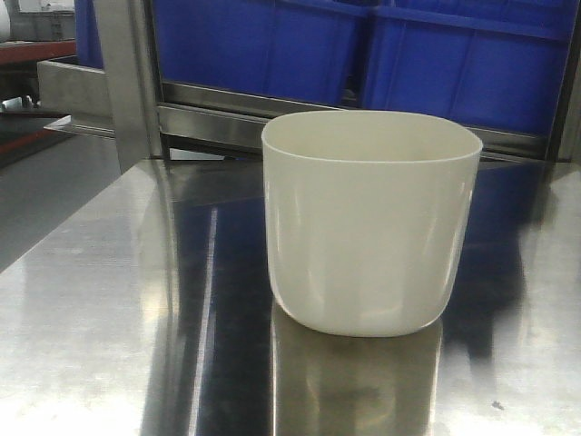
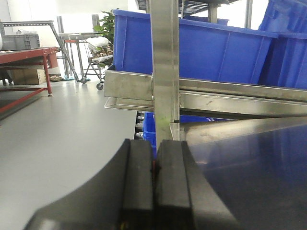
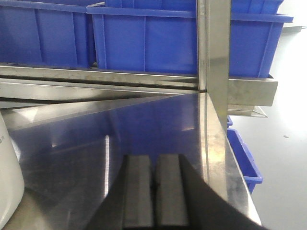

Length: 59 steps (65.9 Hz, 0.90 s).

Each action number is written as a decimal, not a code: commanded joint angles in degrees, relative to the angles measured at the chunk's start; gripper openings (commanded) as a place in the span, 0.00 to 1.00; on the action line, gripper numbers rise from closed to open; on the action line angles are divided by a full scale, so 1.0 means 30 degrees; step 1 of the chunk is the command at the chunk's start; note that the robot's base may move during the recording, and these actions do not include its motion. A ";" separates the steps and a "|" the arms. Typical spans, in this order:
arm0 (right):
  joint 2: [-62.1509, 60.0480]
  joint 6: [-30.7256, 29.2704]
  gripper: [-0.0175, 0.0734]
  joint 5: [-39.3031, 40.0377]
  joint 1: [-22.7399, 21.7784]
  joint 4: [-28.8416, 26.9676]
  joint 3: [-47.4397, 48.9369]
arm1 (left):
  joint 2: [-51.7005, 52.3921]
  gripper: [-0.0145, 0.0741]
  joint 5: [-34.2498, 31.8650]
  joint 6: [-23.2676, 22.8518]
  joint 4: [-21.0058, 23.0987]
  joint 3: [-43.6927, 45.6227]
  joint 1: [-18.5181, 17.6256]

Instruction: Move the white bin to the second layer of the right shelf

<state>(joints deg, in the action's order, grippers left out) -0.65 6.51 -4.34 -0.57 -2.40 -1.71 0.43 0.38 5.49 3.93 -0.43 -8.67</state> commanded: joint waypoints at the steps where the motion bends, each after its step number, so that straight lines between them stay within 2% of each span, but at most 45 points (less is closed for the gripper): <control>1: -0.0363 -0.0141 0.22 0.1764 -0.0080 0.0194 0.0308 | 0.0252 0.26 -0.1664 -0.0142 0.0096 -0.0635 -0.0038; 59: -0.0363 -0.0141 0.22 0.1764 -0.0080 0.0194 0.0308 | 0.0252 0.26 -0.1664 -0.0142 0.0096 -0.0635 -0.0038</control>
<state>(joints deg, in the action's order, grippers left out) -0.65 6.51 -4.34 -0.57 -2.40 -1.71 0.43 0.38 5.49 3.93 -0.43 -8.67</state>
